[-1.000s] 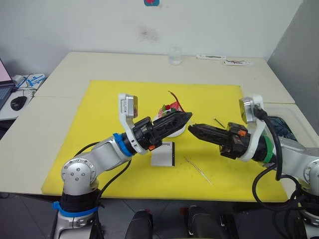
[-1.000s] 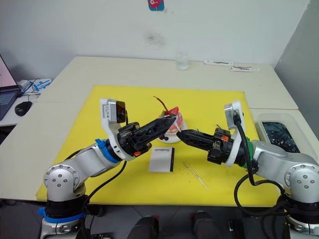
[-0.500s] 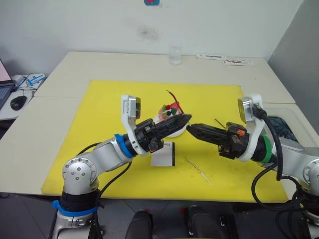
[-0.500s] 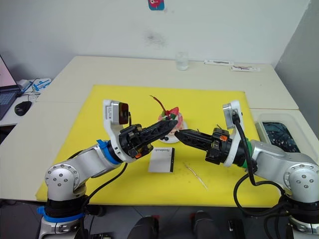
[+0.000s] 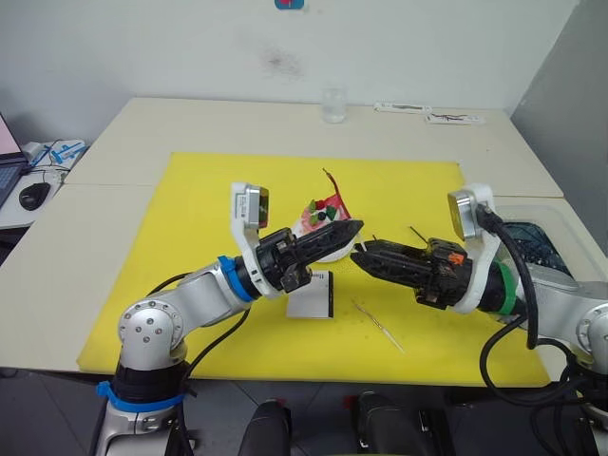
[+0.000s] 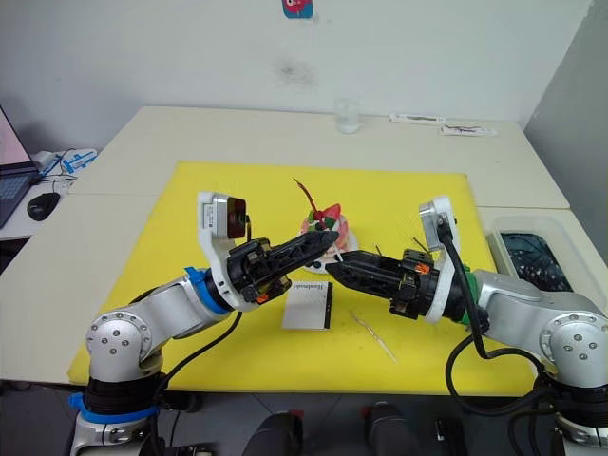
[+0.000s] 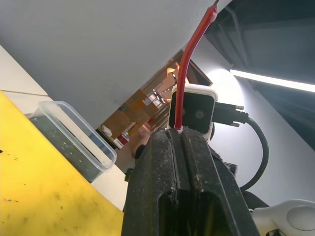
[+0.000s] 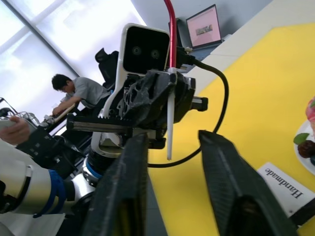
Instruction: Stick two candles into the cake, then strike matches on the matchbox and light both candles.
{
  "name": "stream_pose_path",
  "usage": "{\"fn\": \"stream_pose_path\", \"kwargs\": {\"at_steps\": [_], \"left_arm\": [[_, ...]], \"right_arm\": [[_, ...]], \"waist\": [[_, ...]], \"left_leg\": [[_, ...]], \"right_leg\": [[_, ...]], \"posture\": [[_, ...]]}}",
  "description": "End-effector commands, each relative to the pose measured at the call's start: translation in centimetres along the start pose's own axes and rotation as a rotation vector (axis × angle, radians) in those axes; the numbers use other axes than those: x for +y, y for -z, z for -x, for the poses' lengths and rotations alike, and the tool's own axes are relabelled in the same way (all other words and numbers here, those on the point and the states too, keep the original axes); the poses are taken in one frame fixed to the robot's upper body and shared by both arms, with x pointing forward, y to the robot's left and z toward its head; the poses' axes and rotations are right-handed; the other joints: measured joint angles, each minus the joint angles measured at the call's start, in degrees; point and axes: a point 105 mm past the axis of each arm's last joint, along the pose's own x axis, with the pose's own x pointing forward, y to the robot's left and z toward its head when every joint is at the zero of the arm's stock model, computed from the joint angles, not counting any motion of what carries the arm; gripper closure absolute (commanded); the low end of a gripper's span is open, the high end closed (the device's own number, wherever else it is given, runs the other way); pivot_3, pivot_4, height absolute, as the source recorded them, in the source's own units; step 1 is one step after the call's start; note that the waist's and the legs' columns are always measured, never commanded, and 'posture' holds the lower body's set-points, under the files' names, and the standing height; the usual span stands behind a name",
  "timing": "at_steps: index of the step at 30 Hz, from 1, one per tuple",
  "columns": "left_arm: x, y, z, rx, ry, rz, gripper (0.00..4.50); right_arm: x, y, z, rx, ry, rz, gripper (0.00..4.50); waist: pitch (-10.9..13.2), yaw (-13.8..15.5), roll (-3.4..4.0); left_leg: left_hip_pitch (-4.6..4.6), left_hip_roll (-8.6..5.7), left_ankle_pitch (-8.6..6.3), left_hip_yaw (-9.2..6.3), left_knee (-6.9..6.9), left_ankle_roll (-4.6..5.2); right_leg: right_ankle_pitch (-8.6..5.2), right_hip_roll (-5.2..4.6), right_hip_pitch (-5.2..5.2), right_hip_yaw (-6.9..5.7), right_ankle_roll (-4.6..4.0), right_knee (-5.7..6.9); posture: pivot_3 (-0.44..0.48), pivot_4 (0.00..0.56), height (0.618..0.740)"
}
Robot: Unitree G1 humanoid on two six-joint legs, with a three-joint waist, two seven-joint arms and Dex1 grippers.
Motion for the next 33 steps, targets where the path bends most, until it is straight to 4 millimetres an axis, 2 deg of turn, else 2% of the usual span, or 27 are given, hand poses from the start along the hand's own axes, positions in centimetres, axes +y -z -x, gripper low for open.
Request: {"fn": "stream_pose_path", "kwargs": {"at_steps": [1, 4, 5, 8, 11, 18, 23, 27, 33], "left_arm": [[-1.0, -1.6, 0.5, -0.034, -0.016, -0.128, 4.5], [-0.4, -3.7, 1.8, -0.062, -0.134, -0.258, 4.5], [-0.2, -4.4, 2.2, -0.068, -0.17, -0.297, 4.5], [1.7, -6.5, 4.1, -0.028, -0.355, -0.516, 4.5], [3.3, -9.7, 5.8, -0.102, -0.471, -0.618, 4.5], [6.4, -8.7, 5.5, 0.084, -0.457, -0.751, 4.5], [7.8, -8.4, 4.5, 0.077, -0.41, -0.724, 4.5], [9.3, -6.8, 4.1, 0.144, -0.381, -0.739, 4.5], [10.9, -6.7, 3.2, 0.117, -0.378, -0.744, 4.5]], "right_arm": [[-0.5, -0.7, 0.8, 0.017, 0.065, 0.139, 1.44], [-1.1, -1.7, 1.2, 0.069, 0.142, 0.343, 0.27], [-1.3, -1.9, 1.3, 0.093, 0.162, 0.411, 0.03], [-1.7, -2.4, 1.4, 0.162, 0.194, 0.59, 0.03], [-2.0, -2.2, 1.2, 0.233, 0.194, 0.697, 0.03], [-3.0, -2.3, 0.4, 0.279, 0.244, 0.766, 0.03], [-3.1, -2.1, -0.2, 0.274, 0.268, 0.77, 0.03], [-3.0, -1.9, -0.3, 0.268, 0.279, 0.768, 0.03], [-3.1, -1.5, -0.4, 0.267, 0.29, 0.762, 0.03]], "waist": [[0.0, 0.0, 0.0], [0.0, 0.0, 0.02], [0.0, 0.0, 0.02], [0.0, 0.0, 0.02], [0.0, 0.1, 0.02], [0.0, 0.1, -0.01], [0.0, 0.1, -0.01], [0.0, 0.1, -0.01], [0.0, 0.1, -0.01]], "left_leg": [[-0.01, 0.0, 0.0, 0.0, 0.0, 0.0], [-0.02, 0.0, 0.0, 0.02, -0.04, 0.0], [-0.03, 0.0, 0.0, 0.03, -0.05, 0.0], [-0.1, 0.0, 0.0, 0.07, -0.08, 0.0], [-0.09, 0.0, 0.0, 0.11, -0.13, -0.01], [-0.29, -0.02, -0.01, 0.15, -0.13, -0.03], [-0.32, -0.01, -0.01, 0.08, -0.17, -0.02], [-0.32, -0.01, -0.01, 0.09, -0.17, -0.02], [-0.32, -0.02, -0.01, 0.07, -0.13, -0.02]], "right_leg": [[0.0, 0.0, -0.02, 0.0, 0.0, -0.01], [-0.01, 0.0, -0.08, 0.0, -0.01, 0.0], [-0.01, 0.0, -0.14, 0.01, -0.02, 0.02], [-0.01, 0.0, -0.28, 0.02, -0.02, 0.04], [-0.03, -0.02, -0.29, 0.02, -0.05, 0.0], [-0.03, -0.08, -0.39, 0.01, -0.04, -0.07], [-0.03, -0.06, -0.42, -0.04, -0.05, -0.03], [0.01, -0.06, -0.42, -0.02, 0.02, -0.03], [0.08, -0.05, -0.41, -0.03, 0.14, -0.01]], "posture": [[0.0, 0.15, 0.74], [0.0, 0.15, 0.74], [0.0, 0.15, 0.74], [0.0, 0.15, 0.74], [0.0, 0.15, 0.74], [0.0, 0.15, 0.74], [0.0, 0.15, 0.74], [0.0, 0.15, 0.74], [0.0, 0.15, 0.74]]}}
